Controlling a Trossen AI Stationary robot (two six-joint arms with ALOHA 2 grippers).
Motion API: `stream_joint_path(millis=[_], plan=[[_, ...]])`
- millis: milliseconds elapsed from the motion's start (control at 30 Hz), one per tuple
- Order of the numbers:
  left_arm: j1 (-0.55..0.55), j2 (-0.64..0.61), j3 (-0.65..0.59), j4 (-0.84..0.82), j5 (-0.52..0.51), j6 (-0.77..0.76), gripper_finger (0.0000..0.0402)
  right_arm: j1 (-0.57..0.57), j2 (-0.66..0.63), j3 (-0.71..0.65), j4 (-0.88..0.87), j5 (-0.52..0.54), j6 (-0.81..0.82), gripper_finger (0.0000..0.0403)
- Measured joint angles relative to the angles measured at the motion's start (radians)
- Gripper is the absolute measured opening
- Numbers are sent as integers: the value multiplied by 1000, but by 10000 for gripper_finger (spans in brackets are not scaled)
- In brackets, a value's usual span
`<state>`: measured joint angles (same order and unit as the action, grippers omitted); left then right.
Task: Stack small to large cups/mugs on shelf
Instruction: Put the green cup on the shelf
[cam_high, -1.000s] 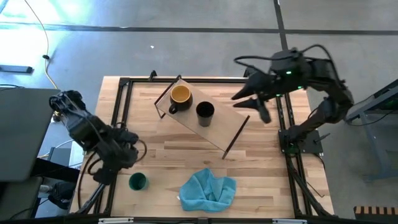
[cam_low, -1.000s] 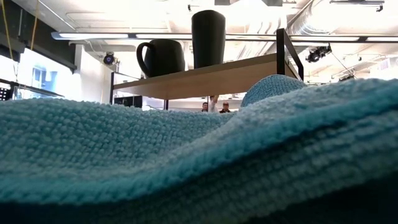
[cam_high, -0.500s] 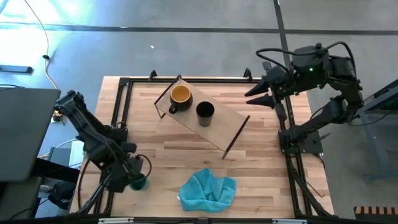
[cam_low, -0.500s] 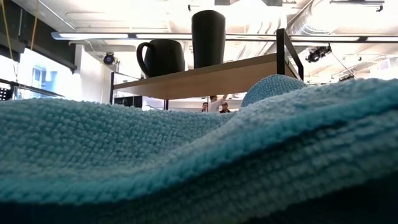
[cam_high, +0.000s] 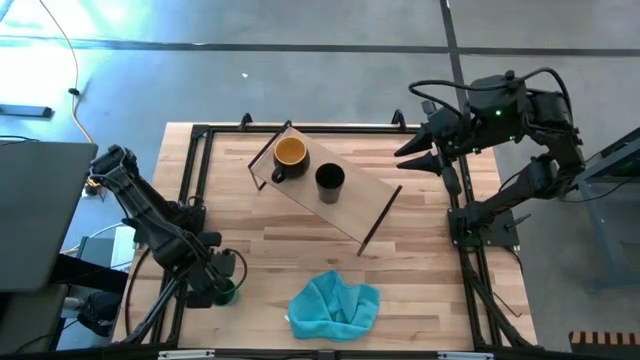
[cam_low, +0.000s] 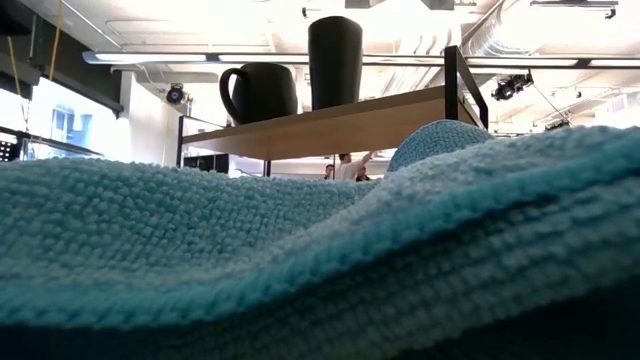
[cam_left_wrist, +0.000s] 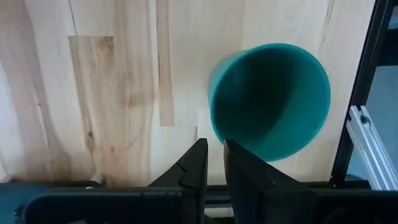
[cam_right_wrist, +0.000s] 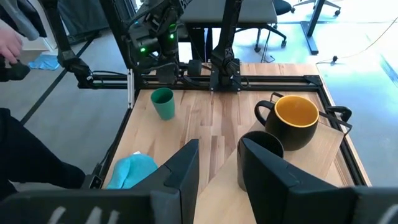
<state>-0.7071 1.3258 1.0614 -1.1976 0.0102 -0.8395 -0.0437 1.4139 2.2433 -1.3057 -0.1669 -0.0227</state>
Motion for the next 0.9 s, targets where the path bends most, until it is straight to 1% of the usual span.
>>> stream_joint_path(millis=[333,533,900], plan=[[0,0,-60,108,0,-26,42,0,0,0,0,0,8,108],[0,0,-89,111,0,-53,42,0,0,0,0,-1,23,108],[0,0,-90,112,-30,-55,42,0,0,0,0,-1,23,108]])
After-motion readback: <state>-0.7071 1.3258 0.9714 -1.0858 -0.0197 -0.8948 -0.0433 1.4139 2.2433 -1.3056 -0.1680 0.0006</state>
